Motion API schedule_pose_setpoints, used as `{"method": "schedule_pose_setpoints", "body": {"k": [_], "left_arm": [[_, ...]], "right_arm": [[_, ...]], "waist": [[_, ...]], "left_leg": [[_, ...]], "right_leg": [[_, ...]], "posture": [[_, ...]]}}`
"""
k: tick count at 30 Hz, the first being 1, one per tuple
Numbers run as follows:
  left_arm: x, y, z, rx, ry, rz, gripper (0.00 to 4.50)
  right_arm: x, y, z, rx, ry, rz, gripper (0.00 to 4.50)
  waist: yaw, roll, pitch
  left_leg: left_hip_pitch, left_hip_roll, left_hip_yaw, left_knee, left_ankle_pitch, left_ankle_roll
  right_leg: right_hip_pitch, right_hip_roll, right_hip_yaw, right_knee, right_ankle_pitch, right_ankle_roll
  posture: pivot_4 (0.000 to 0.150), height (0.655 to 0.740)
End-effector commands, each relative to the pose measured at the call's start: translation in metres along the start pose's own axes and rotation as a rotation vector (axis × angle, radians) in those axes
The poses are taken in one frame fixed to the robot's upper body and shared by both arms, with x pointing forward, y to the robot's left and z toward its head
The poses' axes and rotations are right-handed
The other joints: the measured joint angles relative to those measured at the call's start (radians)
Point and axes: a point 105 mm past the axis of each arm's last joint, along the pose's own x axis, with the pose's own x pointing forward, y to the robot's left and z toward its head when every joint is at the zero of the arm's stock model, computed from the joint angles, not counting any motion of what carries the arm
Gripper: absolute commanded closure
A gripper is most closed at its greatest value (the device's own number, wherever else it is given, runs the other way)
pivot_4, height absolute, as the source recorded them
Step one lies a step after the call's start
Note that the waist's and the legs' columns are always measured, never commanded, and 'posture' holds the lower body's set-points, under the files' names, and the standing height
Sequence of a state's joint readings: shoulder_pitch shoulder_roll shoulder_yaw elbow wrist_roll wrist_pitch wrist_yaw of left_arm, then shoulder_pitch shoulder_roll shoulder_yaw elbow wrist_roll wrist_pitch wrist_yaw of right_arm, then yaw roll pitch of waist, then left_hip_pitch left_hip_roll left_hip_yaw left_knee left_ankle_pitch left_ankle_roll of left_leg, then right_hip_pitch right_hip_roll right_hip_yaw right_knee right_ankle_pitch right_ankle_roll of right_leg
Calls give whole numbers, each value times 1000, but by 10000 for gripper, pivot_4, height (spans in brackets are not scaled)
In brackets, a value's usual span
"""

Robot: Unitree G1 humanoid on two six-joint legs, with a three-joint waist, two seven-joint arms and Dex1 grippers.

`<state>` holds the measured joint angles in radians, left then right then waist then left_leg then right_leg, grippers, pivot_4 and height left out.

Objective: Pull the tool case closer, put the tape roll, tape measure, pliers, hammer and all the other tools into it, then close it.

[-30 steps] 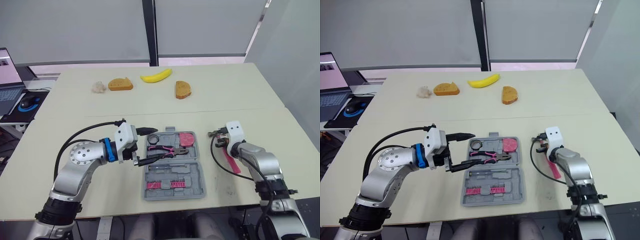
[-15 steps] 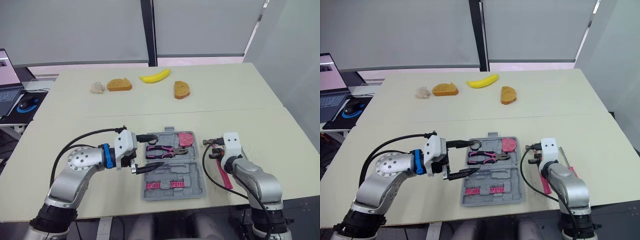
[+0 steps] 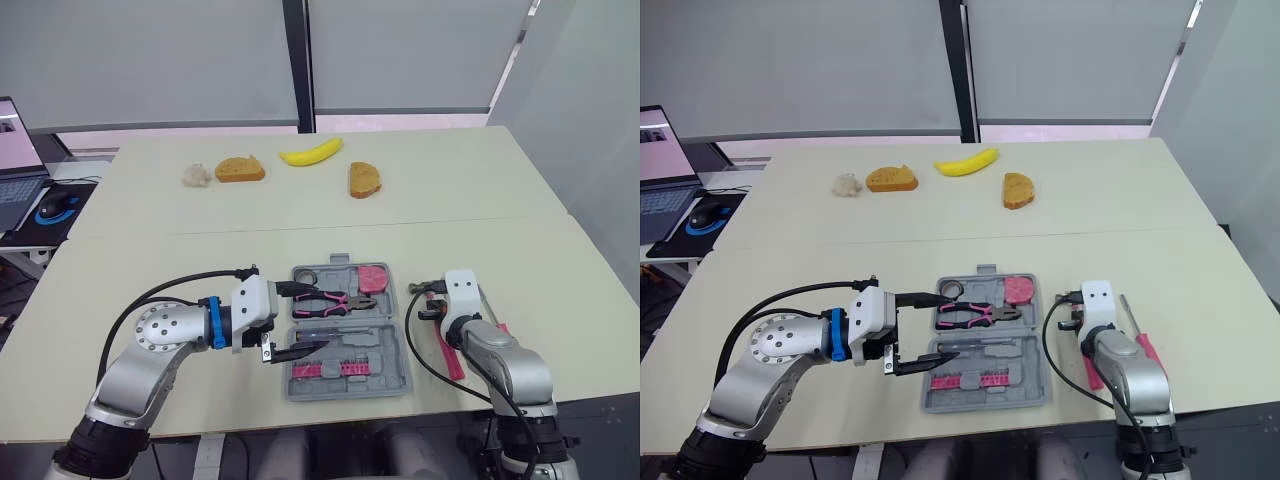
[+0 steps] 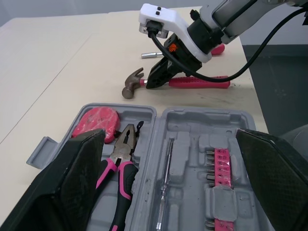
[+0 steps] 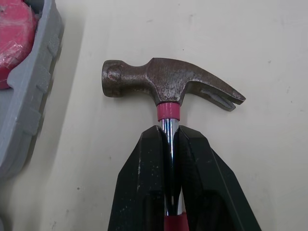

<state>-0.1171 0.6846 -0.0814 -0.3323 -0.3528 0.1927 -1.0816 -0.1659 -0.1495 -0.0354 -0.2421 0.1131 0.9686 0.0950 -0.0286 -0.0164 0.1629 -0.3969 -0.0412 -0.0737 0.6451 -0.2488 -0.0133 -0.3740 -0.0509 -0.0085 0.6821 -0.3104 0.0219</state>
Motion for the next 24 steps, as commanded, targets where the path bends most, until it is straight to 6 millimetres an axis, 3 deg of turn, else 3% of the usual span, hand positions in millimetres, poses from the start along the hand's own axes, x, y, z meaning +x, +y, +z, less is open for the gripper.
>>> {"method": "schedule_pose_setpoints", "body": {"k": [1,4,6,11,16,20,24], "left_arm": [[-1,-4,11,24,-22,-26,0],[-3,-6,10,23,-27,-38,0],[-4,-7,9,24,-31,-43,0],[-4,-7,6,33,-29,-45,0],[-3,-9,7,28,-47,-47,0],[-2,-10,13,2,-99,-55,0],[-1,-8,22,-39,-169,-52,0]], "right_arm": [[-1,5,11,7,-48,15,42994],[-2,6,10,10,-47,21,42994],[-5,5,12,12,-58,14,35891],[-17,5,23,61,-83,26,25326],[-38,7,27,35,-81,70,12038],[-61,12,35,-162,-75,191,157],[-73,9,46,-498,-62,312,157]], "waist": [[0,0,0],[0,0,0],[0,0,0],[0,0,0],[1,0,0],[1,1,1],[1,2,1]], "left_leg": [[0,0,0,0,0,0],[0,0,0,0,0,0],[0,0,0,0,0,0],[0,0,0,0,0,0],[0,0,0,0,0,0],[0,0,0,0,0,0],[0,0,-1,0,0,0]], "right_leg": [[0,0,0,0,0,0],[0,0,0,0,0,0],[0,0,0,0,0,0],[0,0,0,0,0,0],[0,0,0,0,0,0],[0,0,0,-1,0,0],[1,0,-1,-1,0,0]], "posture": [[1500,7400],[1500,7400],[1500,7400],[1500,7400],[1500,7400],[1500,7400],[1500,7400]]}}
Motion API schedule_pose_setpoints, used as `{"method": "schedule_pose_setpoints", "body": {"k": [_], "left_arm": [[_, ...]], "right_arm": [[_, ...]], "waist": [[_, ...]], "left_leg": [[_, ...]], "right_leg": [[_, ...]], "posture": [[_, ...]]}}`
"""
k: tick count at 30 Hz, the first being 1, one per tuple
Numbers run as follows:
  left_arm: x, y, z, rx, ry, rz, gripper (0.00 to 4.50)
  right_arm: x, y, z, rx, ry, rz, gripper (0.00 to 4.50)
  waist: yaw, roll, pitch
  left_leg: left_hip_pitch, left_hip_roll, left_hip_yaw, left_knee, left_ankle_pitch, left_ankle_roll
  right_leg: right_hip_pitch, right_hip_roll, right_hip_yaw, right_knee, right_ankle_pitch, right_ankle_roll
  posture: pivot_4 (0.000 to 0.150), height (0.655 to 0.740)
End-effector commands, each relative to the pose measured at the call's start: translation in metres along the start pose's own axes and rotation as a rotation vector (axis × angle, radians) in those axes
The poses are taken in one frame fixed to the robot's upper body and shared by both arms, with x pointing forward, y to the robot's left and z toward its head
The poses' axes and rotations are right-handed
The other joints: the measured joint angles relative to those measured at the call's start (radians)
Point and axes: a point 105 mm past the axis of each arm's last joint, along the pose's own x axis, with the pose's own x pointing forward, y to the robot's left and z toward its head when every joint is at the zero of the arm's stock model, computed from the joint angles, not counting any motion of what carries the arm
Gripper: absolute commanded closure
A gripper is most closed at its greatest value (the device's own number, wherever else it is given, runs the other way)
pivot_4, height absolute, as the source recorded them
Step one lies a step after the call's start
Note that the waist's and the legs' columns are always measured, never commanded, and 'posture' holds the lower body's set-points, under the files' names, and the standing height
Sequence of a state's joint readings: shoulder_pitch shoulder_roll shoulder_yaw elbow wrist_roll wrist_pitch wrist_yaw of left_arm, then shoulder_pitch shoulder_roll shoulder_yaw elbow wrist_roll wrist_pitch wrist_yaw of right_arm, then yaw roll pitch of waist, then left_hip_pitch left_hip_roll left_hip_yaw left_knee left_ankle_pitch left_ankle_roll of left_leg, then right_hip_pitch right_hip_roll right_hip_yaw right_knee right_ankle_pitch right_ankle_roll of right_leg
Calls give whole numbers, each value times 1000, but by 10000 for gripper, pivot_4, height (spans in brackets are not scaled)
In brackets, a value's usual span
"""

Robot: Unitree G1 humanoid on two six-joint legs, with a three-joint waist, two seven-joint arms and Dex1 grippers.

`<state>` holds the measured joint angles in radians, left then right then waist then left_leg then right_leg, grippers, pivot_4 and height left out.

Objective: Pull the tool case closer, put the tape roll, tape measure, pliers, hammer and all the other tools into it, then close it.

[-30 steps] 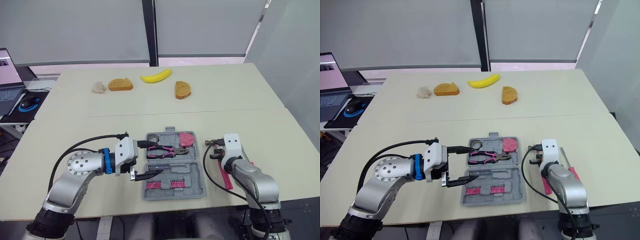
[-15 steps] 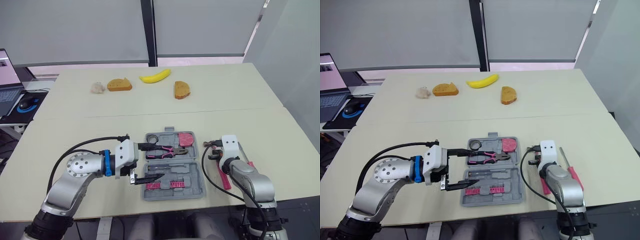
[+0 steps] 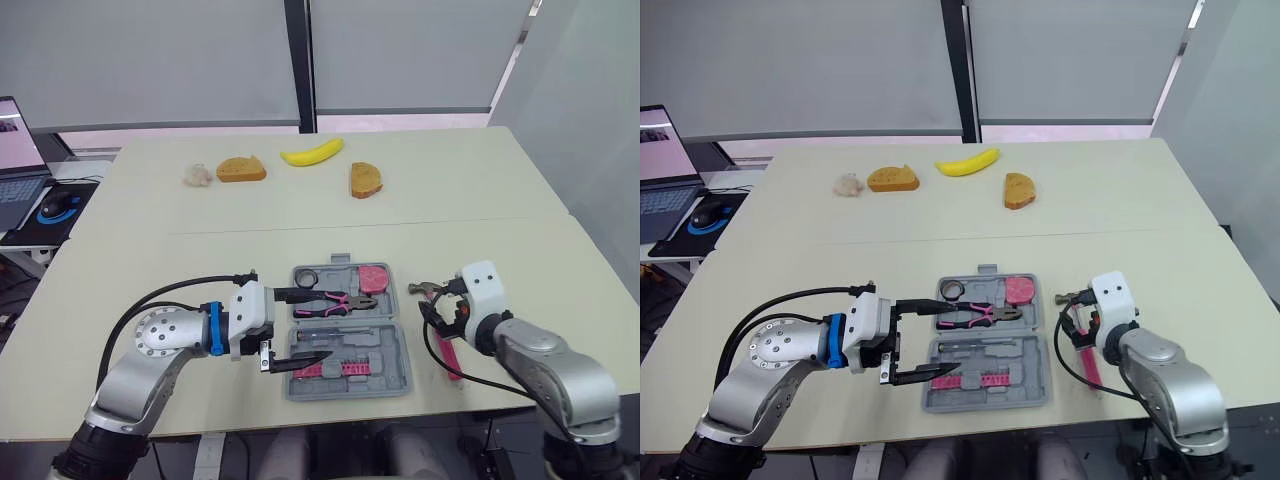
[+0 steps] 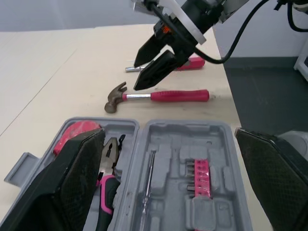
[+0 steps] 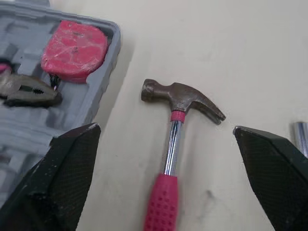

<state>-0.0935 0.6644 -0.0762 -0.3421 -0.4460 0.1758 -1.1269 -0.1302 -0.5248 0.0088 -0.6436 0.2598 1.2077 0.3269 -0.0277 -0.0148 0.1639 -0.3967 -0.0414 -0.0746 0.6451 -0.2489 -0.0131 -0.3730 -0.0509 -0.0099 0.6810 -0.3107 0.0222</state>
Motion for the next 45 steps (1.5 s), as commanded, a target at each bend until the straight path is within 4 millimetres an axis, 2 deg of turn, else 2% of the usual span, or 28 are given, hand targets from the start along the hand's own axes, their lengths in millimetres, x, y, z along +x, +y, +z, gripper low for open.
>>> {"method": "schedule_pose_setpoints", "body": {"k": [1,3,8,14,19,24,34,37,41,45], "left_arm": [[-2,1,12,9,-67,-6,0],[-2,-1,11,10,-76,-25,0],[0,-3,4,41,-42,-73,0],[6,-3,3,61,-28,-86,0],[10,-6,4,67,-24,-88,0],[16,-8,7,66,-47,-64,0],[14,-17,5,67,-37,-29,0],[15,-18,5,66,-35,-22,0],[16,-18,3,67,-29,-14,0],[16,-17,2,69,-26,-6,0]], "right_arm": [[-12,7,24,-335,-54,154,157],[-15,6,28,-592,-32,241,157],[-16,-3,31,-1039,37,447,157],[6,-24,31,-1572,164,615,157],[26,-28,22,-1863,266,796,157],[44,-26,14,-1992,291,921,157],[69,-15,5,-2058,292,1001,157],[74,-14,1,-2061,292,1005,5712],[81,-16,0,-2080,303,983,17786],[83,-23,-4,-2086,315,972,23463]], "waist": [[0,0,0],[-3,2,2],[-3,2,2],[-3,1,2],[-4,1,3],[-2,1,3],[-1,2,3],[-1,1,3],[-5,0,2],[-5,-1,2]], "left_leg": [[0,0,0,0,0,0],[0,0,0,0,0,0],[0,1,0,0,0,0],[0,1,2,1,0,0],[0,1,2,0,0,0],[0,1,2,1,0,-1],[1,1,2,1,2,-4],[1,1,1,1,2,-4],[5,1,1,1,2,-4],[10,2,1,0,2,-4]], "right_leg": [[0,0,0,0,0,0],[0,0,0,0,0,0],[1,2,-1,-1,0,0],[0,0,0,-1,0,0],[0,0,1,-1,0,0],[0,0,1,-1,0,0],[0,0,1,0,0,0],[0,0,1,0,0,-1],[3,1,2,1,0,-1],[7,2,2,1,0,-1]], "posture": [[1500,7400],[1500,7400],[1500,7400],[1500,7400],[1500,7400],[1500,7400],[1500,7400],[1500,7400],[1500,7400],[1500,7400]]}}
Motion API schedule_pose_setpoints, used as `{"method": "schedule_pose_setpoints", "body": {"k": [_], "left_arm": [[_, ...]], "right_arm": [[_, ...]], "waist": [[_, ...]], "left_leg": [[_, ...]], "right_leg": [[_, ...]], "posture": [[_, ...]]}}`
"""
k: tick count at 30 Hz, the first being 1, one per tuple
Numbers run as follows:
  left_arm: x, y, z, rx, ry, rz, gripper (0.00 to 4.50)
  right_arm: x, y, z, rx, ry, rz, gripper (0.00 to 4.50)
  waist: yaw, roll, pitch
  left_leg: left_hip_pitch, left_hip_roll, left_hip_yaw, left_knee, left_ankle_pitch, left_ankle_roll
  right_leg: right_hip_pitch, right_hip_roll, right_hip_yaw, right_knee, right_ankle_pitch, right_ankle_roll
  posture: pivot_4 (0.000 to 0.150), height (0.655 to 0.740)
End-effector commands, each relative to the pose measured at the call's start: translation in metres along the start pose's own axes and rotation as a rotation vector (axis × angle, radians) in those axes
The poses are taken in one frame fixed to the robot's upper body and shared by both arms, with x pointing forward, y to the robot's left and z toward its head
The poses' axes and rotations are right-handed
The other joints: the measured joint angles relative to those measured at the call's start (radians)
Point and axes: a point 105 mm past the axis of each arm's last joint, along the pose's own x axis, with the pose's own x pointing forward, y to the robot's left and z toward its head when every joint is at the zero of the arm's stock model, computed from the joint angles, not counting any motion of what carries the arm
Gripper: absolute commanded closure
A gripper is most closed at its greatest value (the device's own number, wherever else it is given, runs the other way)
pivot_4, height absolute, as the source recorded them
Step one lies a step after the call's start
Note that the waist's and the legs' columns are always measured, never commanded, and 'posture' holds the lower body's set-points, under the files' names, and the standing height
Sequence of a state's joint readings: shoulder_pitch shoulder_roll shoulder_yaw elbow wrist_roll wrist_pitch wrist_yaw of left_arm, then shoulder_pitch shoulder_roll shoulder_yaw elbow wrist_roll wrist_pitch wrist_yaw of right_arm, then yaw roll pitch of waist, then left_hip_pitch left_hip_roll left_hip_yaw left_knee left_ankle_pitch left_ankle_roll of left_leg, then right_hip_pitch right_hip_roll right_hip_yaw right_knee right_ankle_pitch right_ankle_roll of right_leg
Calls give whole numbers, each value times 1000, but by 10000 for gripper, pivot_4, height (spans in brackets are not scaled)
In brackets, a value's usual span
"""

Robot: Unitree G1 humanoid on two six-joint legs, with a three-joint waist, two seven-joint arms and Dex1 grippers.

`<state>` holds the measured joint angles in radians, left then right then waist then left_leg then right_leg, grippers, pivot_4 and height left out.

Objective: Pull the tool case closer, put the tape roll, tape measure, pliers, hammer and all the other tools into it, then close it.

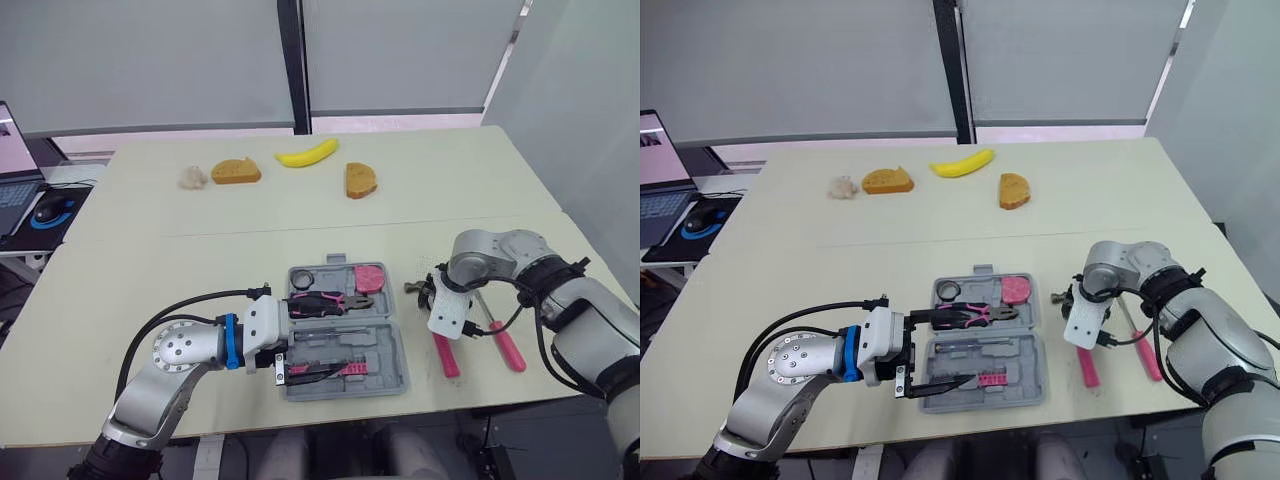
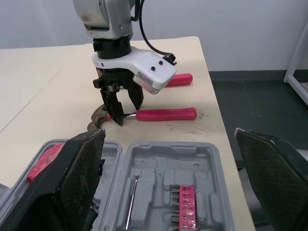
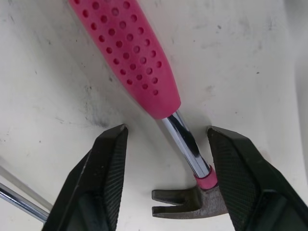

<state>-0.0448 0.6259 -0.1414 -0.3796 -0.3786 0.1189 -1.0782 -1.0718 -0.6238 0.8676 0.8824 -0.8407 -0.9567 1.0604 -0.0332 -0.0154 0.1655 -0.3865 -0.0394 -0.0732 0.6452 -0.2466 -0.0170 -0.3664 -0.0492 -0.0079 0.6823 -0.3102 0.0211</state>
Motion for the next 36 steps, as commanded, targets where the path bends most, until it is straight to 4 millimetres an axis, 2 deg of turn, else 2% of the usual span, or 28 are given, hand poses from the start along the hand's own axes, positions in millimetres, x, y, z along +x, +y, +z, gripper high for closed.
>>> {"method": "schedule_pose_setpoints", "body": {"k": [1,8,16,28,31,33,36], "left_arm": [[1,-1,7,41,-18,1,0],[5,1,8,45,-25,12,0],[7,4,19,39,-98,8,0],[2,12,16,70,-81,-4,0],[2,13,15,75,-84,-5,0],[1,14,13,80,-77,-4,0],[-1,15,11,84,-74,-4,0]], "right_arm": [[6,5,-4,-1,15,1,24717],[2,4,-8,-26,25,-45,32424],[-21,9,-8,-19,-11,-105,42743],[-58,33,-7,82,-2,-101,42874],[-81,40,-1,236,-29,-155,42874],[-97,47,10,431,-102,-195,42875],[-107,57,28,657,-193,-208,42876]], "waist": [[0,0,0],[0,-2,-1],[3,3,2],[5,6,5],[7,7,7],[10,8,8],[21,8,8]], "left_leg": [[2,0,0,0,0,0],[8,0,-1,0,0,0],[5,-1,-1,-1,0,0],[2,-1,0,-1,0,0],[2,-1,0,-1,0,0],[0,-1,-1,-1,0,0],[-5,-1,-2,0,0,1]], "right_leg": [[3,0,0,0,0,0],[9,0,0,-1,0,0],[7,0,0,-1,0,-1],[5,-1,0,-2,-1,-1],[4,-1,0,-2,-1,-1],[3,-1,-1,-2,-1,-1],[-1,-2,-2,-2,-1,-1]], "posture": [[1500,7400],[1500,7400],[1500,7400],[1500,7400],[1500,7400],[1500,7400],[1500,7400]]}}
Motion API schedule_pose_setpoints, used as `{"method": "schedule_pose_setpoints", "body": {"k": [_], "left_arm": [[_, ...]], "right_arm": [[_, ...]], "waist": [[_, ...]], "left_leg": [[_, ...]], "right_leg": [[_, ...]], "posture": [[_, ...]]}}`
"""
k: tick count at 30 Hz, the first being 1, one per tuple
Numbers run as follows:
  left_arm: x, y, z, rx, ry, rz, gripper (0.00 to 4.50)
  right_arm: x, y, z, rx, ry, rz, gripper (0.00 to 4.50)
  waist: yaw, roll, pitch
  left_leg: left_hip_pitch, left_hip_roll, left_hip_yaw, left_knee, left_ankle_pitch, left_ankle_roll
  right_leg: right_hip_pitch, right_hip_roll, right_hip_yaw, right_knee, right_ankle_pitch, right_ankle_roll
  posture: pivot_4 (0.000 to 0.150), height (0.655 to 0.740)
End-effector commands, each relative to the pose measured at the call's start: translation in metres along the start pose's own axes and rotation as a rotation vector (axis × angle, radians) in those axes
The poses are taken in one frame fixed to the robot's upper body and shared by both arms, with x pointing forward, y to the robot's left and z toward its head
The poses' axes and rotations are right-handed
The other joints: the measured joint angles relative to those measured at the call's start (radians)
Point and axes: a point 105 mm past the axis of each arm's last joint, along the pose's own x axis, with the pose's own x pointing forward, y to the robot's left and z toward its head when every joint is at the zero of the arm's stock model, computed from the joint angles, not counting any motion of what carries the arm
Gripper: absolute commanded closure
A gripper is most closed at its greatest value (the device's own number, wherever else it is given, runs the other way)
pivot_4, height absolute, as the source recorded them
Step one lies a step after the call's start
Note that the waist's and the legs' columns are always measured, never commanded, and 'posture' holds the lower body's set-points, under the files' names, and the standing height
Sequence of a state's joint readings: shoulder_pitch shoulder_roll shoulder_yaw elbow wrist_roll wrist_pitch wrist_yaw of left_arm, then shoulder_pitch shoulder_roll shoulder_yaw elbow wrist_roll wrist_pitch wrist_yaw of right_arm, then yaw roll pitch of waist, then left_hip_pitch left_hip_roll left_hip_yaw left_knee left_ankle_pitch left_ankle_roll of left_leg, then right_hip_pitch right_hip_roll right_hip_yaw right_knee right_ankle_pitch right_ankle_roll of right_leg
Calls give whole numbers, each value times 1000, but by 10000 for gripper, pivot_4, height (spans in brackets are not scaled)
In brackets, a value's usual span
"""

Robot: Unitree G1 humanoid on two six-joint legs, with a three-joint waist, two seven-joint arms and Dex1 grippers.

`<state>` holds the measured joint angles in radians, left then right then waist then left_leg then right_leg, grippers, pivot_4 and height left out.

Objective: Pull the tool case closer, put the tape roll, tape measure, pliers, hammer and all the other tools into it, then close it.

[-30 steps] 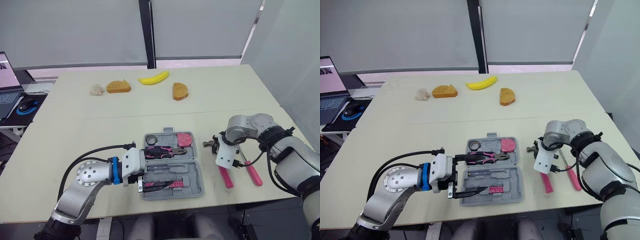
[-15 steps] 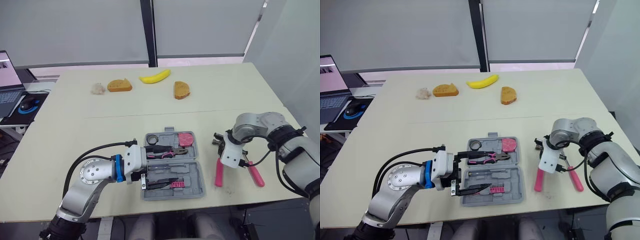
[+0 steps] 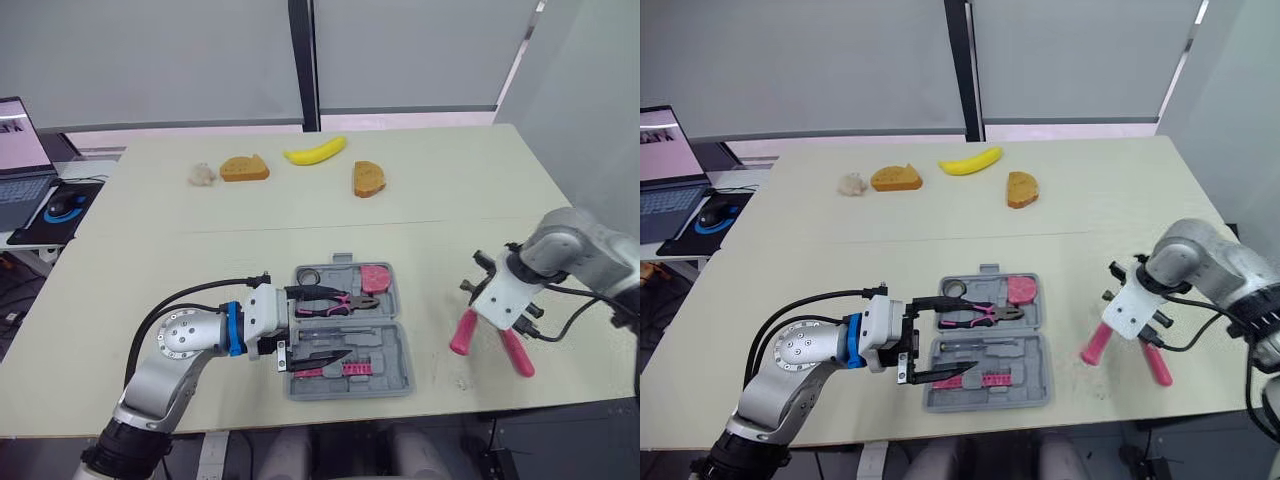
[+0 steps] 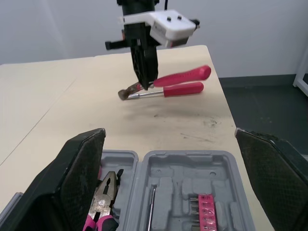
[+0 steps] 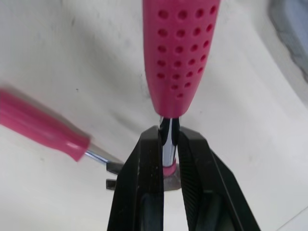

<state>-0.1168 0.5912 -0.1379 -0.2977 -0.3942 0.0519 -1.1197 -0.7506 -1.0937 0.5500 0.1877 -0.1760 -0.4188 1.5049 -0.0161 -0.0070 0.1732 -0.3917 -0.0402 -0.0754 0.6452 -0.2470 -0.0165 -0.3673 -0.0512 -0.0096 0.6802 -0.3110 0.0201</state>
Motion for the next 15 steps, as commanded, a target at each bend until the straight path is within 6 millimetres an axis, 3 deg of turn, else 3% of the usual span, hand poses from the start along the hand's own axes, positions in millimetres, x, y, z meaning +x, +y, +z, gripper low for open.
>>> {"method": "schedule_pose_setpoints", "body": {"k": [1,8,15], "left_arm": [[-4,2,5,37,-12,5,0],[0,1,4,59,-24,-18,0],[5,0,3,74,-29,-44,0]], "right_arm": [[-25,4,16,207,-71,-61,42876],[-25,37,40,784,-197,-120,42876],[0,68,48,1264,-251,-197,42876]], "waist": [[7,0,0],[20,0,0],[24,0,0]], "left_leg": [[-1,0,0,1,0,0],[-6,0,0,1,0,0],[-6,-1,0,1,0,0]], "right_leg": [[-1,0,0,0,0,0],[-5,-1,-1,0,0,0],[-5,-1,-1,0,1,1]], "posture": [[1500,7400],[1500,7400],[1500,7400]]}}
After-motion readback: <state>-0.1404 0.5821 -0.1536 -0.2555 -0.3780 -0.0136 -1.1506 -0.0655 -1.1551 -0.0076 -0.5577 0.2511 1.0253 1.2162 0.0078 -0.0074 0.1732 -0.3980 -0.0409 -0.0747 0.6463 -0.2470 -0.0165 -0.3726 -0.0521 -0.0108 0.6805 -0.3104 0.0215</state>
